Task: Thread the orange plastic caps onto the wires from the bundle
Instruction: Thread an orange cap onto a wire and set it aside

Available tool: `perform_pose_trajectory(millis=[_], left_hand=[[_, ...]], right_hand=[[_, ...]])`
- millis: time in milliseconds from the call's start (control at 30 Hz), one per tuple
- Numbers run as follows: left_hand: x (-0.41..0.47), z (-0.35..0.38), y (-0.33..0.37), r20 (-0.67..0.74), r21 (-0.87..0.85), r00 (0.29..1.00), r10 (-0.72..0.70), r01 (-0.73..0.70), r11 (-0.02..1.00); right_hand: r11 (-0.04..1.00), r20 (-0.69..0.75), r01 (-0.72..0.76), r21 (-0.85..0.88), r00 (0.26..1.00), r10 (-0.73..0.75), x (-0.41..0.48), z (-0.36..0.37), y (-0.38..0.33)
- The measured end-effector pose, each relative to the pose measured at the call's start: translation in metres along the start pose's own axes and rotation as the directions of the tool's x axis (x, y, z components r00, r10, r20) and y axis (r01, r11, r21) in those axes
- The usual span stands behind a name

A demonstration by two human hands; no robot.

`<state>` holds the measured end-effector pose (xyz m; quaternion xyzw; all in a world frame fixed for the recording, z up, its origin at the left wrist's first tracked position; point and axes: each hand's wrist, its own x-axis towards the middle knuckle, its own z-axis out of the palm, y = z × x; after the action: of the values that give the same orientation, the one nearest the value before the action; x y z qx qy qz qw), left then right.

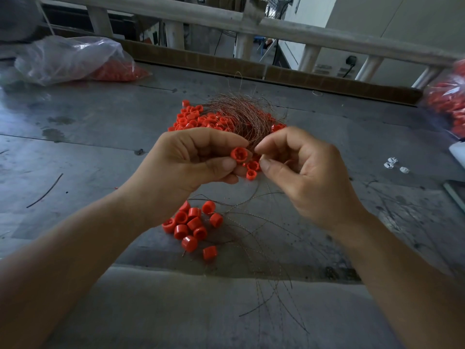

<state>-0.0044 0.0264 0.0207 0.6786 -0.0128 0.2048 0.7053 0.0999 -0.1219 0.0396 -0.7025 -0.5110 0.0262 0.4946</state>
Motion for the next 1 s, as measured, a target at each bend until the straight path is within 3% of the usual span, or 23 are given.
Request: perform_pose_trajectory(millis=[233,467,600,700,800,900,1000], left_hand=[[-0.002,0.004,0.002,0.031,-0.087,0.999,0.021,-0.018,0.996],[-0.002,0.006,0.001,0.045,-0.166,0.998,-0.038,0.045,0.985],[-0.001,0.006,-0.002,-0.001,-0.159,0.996,-0.086,0.085,0.984],[-0.002,0.008,-0.003,-0.026,-0.121,0.994,-0.109,0.105,0.987],[-0.003,0.008,-0.003,-0.036,-0.110,0.993,-0.117,0.112,0.988],[-0.003,0.008,-0.003,-0.035,-0.112,0.993,-0.115,0.111,0.987],[-0.003,0.009,-0.002,-0.037,-0.106,0.992,-0.121,0.116,0.988]], right_hand=[[0.955,0.094,-0.193,0.224,0.980,0.176,0.002,0.000,-0.001],[0.956,0.154,-0.220,0.195,0.969,0.192,0.004,0.002,0.002],[0.958,-0.017,-0.261,0.120,0.964,0.264,0.013,-0.018,0.014],[0.949,-0.171,-0.293,-0.112,0.947,0.272,0.017,-0.033,0.030],[0.856,-0.145,-0.305,-0.417,0.952,0.269,0.017,-0.034,0.046],[0.759,-0.075,-0.332,-0.559,0.933,0.352,0.017,-0.031,0.058],[0.700,-0.110,-0.343,-0.627,0.928,0.356,0.018,-0.035,0.067]])
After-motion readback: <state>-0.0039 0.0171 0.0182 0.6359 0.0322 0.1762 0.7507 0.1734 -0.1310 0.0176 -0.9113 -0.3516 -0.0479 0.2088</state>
